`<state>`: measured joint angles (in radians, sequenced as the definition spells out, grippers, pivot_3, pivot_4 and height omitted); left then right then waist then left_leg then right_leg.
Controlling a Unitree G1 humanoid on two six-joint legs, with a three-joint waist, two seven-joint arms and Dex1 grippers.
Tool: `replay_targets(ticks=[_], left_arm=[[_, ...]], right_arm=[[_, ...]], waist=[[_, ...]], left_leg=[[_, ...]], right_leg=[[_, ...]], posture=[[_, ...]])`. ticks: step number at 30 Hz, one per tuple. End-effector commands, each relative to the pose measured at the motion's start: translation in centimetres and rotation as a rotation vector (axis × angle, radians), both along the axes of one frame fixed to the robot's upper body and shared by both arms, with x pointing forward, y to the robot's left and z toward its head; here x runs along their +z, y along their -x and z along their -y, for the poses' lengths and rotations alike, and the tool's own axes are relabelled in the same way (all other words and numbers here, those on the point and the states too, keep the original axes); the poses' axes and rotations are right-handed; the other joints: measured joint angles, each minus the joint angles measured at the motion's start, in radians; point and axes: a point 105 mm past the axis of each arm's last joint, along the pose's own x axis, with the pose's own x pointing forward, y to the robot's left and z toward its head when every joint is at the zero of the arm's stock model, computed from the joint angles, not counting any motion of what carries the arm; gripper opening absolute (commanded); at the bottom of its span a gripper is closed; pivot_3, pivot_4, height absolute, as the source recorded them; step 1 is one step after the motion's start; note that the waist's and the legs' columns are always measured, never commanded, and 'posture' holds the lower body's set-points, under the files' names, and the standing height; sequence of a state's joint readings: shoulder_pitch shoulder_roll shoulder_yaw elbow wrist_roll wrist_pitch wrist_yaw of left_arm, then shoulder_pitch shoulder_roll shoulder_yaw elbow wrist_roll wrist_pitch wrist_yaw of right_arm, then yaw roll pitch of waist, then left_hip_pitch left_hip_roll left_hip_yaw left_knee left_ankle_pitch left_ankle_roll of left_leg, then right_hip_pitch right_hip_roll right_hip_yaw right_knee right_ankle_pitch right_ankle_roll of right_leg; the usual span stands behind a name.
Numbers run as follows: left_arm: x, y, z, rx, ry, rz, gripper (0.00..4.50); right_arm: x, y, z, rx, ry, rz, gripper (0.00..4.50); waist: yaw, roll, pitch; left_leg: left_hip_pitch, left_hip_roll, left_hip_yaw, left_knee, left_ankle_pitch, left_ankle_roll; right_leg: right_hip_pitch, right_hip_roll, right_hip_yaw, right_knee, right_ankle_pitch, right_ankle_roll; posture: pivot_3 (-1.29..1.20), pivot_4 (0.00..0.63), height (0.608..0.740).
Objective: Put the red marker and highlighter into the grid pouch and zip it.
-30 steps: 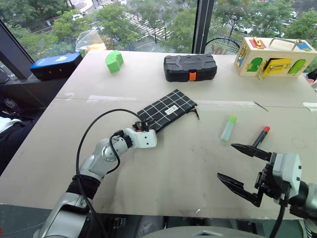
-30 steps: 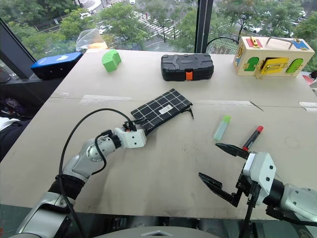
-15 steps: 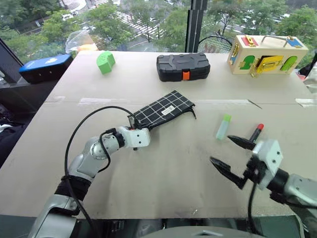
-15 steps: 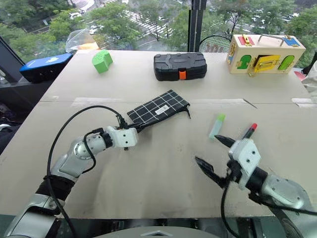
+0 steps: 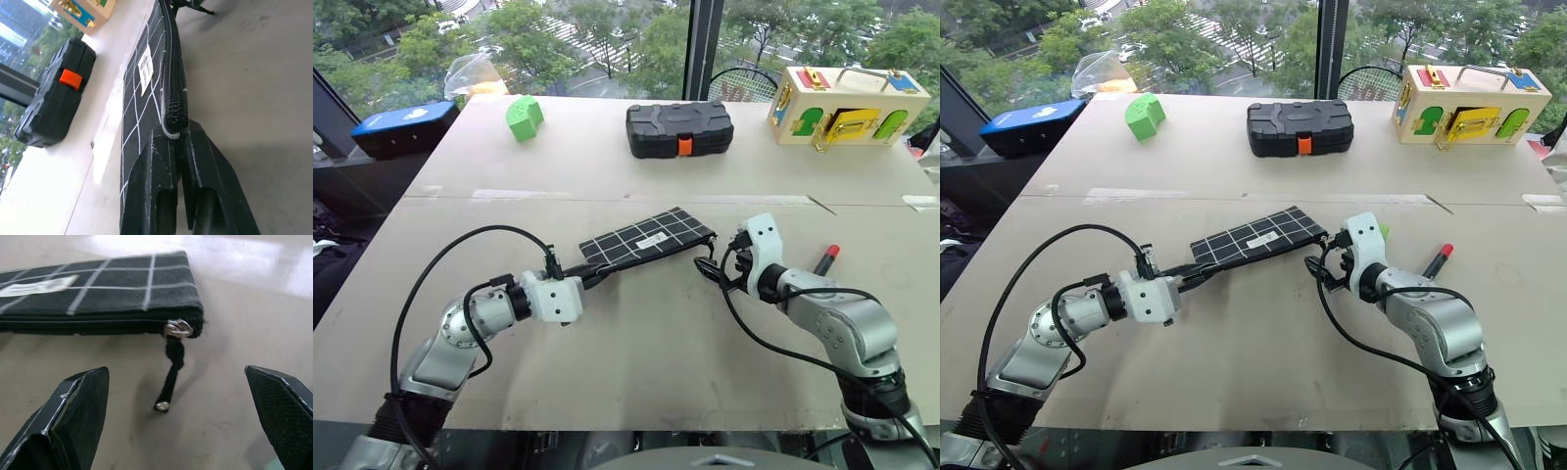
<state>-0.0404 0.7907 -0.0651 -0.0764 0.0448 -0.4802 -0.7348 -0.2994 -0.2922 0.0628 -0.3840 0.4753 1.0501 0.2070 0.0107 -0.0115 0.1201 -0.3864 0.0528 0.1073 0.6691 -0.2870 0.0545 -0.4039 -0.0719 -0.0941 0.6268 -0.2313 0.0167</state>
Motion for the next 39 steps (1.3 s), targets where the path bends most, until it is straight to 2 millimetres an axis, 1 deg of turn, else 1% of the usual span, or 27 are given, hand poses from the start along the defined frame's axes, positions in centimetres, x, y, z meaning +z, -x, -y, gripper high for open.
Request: replay_targets(ticks=[1, 2, 7, 12, 13, 14, 15, 16, 17, 18, 19, 23, 30, 35, 39], left_arm=[[1.2, 0.3, 0.4, -0.003, 0.023, 0.038, 0.00], [1.2, 0.3, 0.4, 0.000, 0.023, 0.037, 0.00], [1.0, 0.4, 0.5, 0.004, 0.023, 0.030, 0.00], [1.0, 0.5, 0.7, -0.001, 0.022, 0.028, 0.00], [1.1, 0.5, 0.7, -0.002, 0.021, 0.028, 0.00], [1.0, 0.5, 0.6, -0.004, 0.019, 0.027, 0.00], [1.0, 0.6, 0.6, -0.004, 0.018, 0.027, 0.00], [1.0, 0.6, 0.6, -0.005, 0.017, 0.027, 0.00], [1.0, 0.6, 0.6, -0.006, 0.016, 0.026, 0.00], [1.0, 0.6, 0.6, -0.008, 0.015, 0.025, 0.00], [0.9, 0.7, 0.6, -0.009, 0.014, 0.024, 0.00], [0.9, 0.6, 0.6, 0.000, 0.018, 0.020, 0.00], [1.1, -0.1, 0.6, 0.041, 0.041, 0.019, 0.00], [1.4, -0.3, 0.7, 0.050, 0.062, 0.020, 0.00], [1.7, -0.5, 0.7, 0.064, 0.091, 0.030, 0.00]], right_arm=[[1.7, -0.7, -0.3, 0.001, -0.064, 0.029, 3.25], [1.7, -0.7, -0.4, 0.006, -0.071, 0.025, 3.00], [2.2, -1.3, -0.5, 0.004, -0.082, 0.051, 3.00], [2.2, -1.7, -0.4, -0.002, -0.079, 0.060, 3.00], [2.2, -1.8, -0.4, -0.005, -0.080, 0.062, 2.49], [2.2, -1.9, -0.4, -0.004, -0.083, 0.063, 2.29], [2.3, -1.9, -0.4, -0.001, -0.085, 0.064, 1.80], [2.3, -1.9, -0.5, 0.002, -0.087, 0.065, 1.45], [2.3, -1.9, -0.5, 0.006, -0.088, 0.066, 0.95], [2.3, -1.8, -0.5, 0.012, -0.091, 0.069, 0.67], [2.4, -1.8, -0.6, 0.017, -0.092, 0.072, 0.04], [2.5, -1.5, -0.7, 0.041, -0.079, 0.082, 0.04], [2.6, 0.6, -1.8, 0.198, 0.024, 0.092, 0.04], [2.5, 0.7, -2.0, 0.206, 0.039, 0.078, 0.04], [1.9, 0.6, -1.7, 0.191, 0.056, 0.058, 0.04]], waist=[[-0.003, 0.001, 0.000], [-0.004, 0.001, 0.001], [-0.011, 0.001, 0.001], [-0.018, 0.001, 0.001], [-0.020, 0.001, 0.001], [-0.021, 0.001, 0.001], [-0.021, 0.001, 0.001], [-0.022, 0.001, 0.001], [-0.022, 0.001, 0.001], [-0.022, 0.001, 0.001], [-0.022, 0.001, 0.001], [-0.022, 0.002, 0.001], [-0.022, 0.002, 0.001], [-0.022, 0.002, 0.001], [-0.022, 0.002, 0.001]], left_leg=[[0.000, 0.000, 0.000, 0.000, 0.000, 0.000], [0.000, 0.001, 0.000, 0.000, 0.000, 0.000], [0.000, 0.001, 0.000, -0.001, 0.000, 0.000], [0.000, 0.001, 0.000, -0.001, 0.000, -0.001], [0.000, 0.001, 0.000, -0.001, 0.000, -0.001], [0.000, 0.001, 0.000, -0.001, 0.000, -0.001], [0.000, 0.001, 0.000, -0.001, 0.000, -0.001], [0.000, 0.001, 0.000, -0.001, 0.001, -0.001], [0.000, 0.001, 0.000, -0.001, 0.001, -0.001], [0.000, 0.001, 0.000, -0.001, 0.001, -0.001], [0.000, 0.001, 0.000, -0.001, 0.001, -0.001], [0.000, 0.001, 0.000, -0.001, 0.001, -0.001], [0.000, 0.001, 0.000, -0.001, 0.000, 0.000], [0.000, 0.001, 0.000, -0.001, -0.001, 0.001], [0.000, 0.001, 0.000, -0.001, -0.001, 0.001]], right_leg=[[0.000, 0.000, 0.000, 0.000, 0.000, 0.000], [0.000, 0.001, 0.000, 0.000, 0.000, 0.000], [0.000, 0.001, 0.000, 0.001, 0.000, 0.001], [0.000, 0.001, 0.000, 0.001, 0.000, 0.001], [0.000, 0.001, 0.000, 0.001, 0.000, 0.001], [0.000, 0.001, 0.000, 0.001, 0.000, 0.001], [0.000, 0.001, 0.000, 0.001, 0.000, 0.001], [0.000, 0.001, 0.000, 0.001, 0.000, 0.001], [0.000, 0.001, 0.000, 0.001, 0.000, 0.001], [0.000, 0.001, 0.000, 0.001, 0.000, 0.001], [0.000, 0.001, 0.000, 0.001, 0.000, 0.001], [0.000, 0.001, 0.000, 0.001, 0.000, 0.001], [0.000, 0.000, 0.000, 0.000, 0.000, 0.001], [0.000, 0.000, 0.000, 0.000, 0.000, 0.001], [0.000, 0.000, 0.000, 0.000, 0.000, 0.001]], posture=[[0.00, 0.150, 0.740], [0.00, 0.150, 0.740], [0.00, 0.150, 0.740], [0.00, 0.150, 0.740], [0.00, 0.150, 0.740], [0.00, 0.150, 0.740], [0.00, 0.150, 0.740], [0.00, 0.150, 0.740], [0.00, 0.150, 0.740], [0.00, 0.150, 0.740], [0.00, 0.150, 0.740], [0.00, 0.150, 0.740], [0.00, 0.150, 0.740], [0.00, 0.150, 0.740], [0.00, 0.150, 0.740]])
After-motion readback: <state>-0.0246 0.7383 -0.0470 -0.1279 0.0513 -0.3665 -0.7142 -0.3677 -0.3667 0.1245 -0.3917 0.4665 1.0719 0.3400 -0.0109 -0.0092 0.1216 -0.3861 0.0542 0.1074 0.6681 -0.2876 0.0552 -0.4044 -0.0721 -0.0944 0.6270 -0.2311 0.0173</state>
